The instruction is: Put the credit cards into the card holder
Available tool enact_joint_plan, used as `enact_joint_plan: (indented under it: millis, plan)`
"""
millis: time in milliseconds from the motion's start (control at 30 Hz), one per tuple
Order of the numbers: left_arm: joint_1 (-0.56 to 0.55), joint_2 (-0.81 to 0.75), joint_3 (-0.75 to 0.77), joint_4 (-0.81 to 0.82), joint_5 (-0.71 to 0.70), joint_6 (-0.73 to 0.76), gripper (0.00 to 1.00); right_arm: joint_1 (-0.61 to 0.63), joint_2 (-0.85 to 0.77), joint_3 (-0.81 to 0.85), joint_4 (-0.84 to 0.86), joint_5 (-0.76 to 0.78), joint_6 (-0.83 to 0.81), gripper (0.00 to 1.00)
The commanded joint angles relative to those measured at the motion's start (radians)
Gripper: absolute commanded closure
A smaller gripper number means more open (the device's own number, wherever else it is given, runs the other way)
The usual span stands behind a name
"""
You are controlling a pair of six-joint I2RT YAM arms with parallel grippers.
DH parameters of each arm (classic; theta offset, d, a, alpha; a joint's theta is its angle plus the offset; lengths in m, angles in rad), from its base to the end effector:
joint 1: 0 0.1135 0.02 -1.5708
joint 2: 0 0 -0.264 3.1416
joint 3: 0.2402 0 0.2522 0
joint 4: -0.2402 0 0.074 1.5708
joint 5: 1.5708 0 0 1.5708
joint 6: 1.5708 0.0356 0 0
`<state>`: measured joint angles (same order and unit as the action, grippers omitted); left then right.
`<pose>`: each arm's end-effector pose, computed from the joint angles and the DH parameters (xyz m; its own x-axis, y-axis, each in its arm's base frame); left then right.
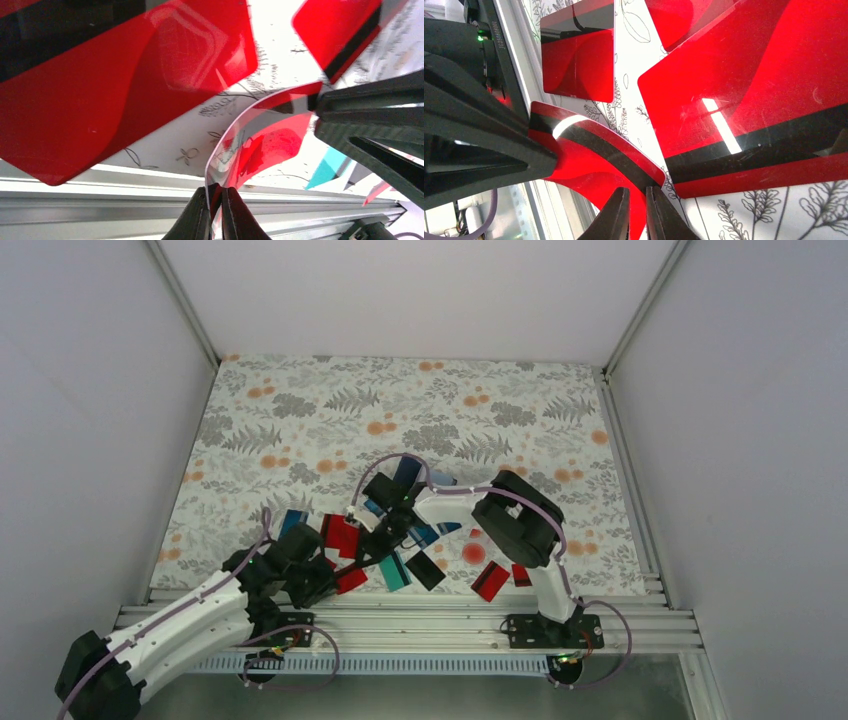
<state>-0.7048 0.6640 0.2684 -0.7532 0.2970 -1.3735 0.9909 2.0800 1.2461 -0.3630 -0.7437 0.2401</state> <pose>0.0736 -0.0763 0.1386 -0.8333 -0.5222 0.1815 -0.5421 0.7071 -0.4540 0.1959 0.3431 0.1096 -0.6741 -0.7097 -0.2049 -0.6083 0.3760 0.6990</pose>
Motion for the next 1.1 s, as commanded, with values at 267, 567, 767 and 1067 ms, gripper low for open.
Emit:
enact_joint_plan:
  millis: [267,567,767,1067]
  plan:
    - [-0.003,-0.015,0.138,0.059,-0.121,-0.014,0.98,-0.031,-0.045,-0.003,-0.041,0.144,0.051,0.86]
    - [-0.002,0.016,0.308,0.118,-0.223,-0.059,0.98,-0.235,-0.308,0.079,-0.128,0.257,0.269,0.61]
    - [0.006,0.211,0.493,0.32,-0.317,0.0,0.98,-0.413,-0.478,0.081,-0.153,0.215,0.448,0.47]
    - [0.109,0.574,0.849,0.533,-0.221,0.198,0.98,-0.591,-0.567,0.072,-0.046,0.06,0.736,0.29]
